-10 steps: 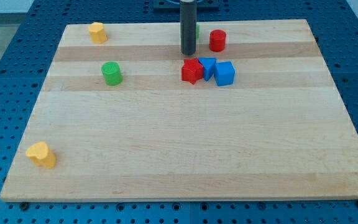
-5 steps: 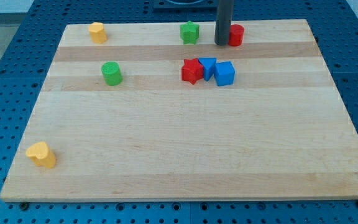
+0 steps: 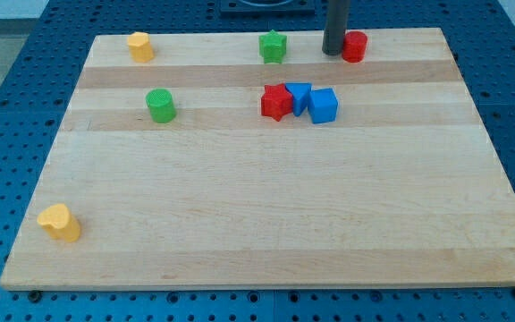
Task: Slide the red circle to the top right
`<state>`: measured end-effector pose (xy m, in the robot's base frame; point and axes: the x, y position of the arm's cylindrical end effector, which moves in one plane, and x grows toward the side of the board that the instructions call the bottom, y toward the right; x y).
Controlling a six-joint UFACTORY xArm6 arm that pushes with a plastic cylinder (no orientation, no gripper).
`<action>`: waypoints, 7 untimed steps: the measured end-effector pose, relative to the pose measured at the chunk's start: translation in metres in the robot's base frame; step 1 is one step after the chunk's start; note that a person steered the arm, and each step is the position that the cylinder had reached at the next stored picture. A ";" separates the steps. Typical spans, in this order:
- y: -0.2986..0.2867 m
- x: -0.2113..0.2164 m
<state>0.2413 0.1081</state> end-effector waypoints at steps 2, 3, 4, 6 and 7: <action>0.023 0.000; 0.038 0.000; 0.049 0.000; 0.050 0.000; 0.053 0.000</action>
